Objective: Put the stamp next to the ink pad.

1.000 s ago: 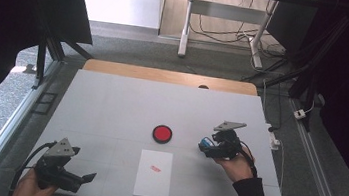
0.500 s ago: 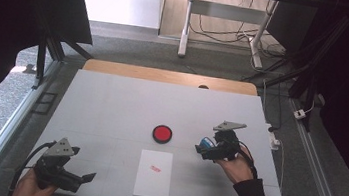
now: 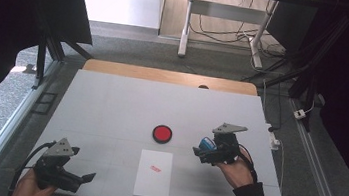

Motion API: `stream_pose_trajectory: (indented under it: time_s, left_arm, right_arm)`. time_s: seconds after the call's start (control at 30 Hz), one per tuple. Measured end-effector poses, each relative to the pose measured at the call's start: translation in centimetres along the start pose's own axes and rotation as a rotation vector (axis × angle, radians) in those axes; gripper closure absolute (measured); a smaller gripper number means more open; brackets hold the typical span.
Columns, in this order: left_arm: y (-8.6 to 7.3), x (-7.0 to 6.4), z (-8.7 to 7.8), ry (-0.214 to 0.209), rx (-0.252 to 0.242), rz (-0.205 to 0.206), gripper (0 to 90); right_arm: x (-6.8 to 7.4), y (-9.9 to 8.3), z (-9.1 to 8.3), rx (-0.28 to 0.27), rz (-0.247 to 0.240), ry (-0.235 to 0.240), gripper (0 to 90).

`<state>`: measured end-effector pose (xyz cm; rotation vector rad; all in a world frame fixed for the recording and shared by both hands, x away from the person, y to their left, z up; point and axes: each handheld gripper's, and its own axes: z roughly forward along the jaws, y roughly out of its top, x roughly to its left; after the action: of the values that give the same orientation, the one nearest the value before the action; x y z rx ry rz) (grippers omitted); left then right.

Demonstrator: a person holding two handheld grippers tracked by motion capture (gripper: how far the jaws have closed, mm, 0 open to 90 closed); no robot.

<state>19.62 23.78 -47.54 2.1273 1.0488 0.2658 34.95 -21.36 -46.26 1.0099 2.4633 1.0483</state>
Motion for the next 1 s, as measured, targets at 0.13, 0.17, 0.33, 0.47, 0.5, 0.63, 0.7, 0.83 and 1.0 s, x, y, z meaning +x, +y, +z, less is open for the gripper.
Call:
stream_pose_trajectory:
  time_s: [0.13, 0.17, 0.33, 0.47, 0.5, 0.63, 0.7, 0.83, 1.0]
  left_arm:
    - [0.0, 0.0, 0.0, -0.002, 0.0, -0.001, 0.0]
    - [0.0, 0.0, 0.0, -0.002, 0.0, -0.001, 0.0]
    - [0.0, 0.1, 0.0, -0.003, -0.002, -0.004, 0.0]
    - [0.0, 0.1, 0.0, -0.004, -0.003, -0.003, 0.0]
    - [0.0, 0.1, -0.1, -0.005, -0.003, -0.003, 0.0]
    - [0.0, 0.1, -0.1, -0.004, -0.005, -0.004, 0.0]
    - [0.0, 0.1, -0.1, -0.004, -0.007, -0.008, 0.0]
    - [-0.1, 0.2, -0.2, -0.004, -0.011, -0.015, 0.0]
    - [-0.1, 0.2, -0.2, -0.005, -0.01, -0.019, 0.0]
  right_arm:
    - [0.3, -0.1, -0.5, -0.017, 0.01, 0.001, 2.5]
    - [0.3, -0.2, -0.6, -0.016, 0.008, 0.0, 2.5]
    - [0.6, -0.4, -1.1, -0.015, -0.001, 0.005, 2.5]
    - [0.9, -0.6, -1.7, -0.032, 0.003, 0.007, 2.5]
    - [1.0, -0.7, -1.8, -0.034, 0.004, 0.004, 2.5]
    - [1.3, -1.0, -2.5, -0.043, 0.0, -0.004, 2.5]
    - [1.5, -1.2, -2.8, -0.052, 0.005, -0.004, 2.5]
    - [1.7, -1.6, -3.5, -0.055, 0.005, -0.011, 2.5]
    - [1.9, -2.3, -4.4, -0.066, 0.016, -0.019, 2.5]
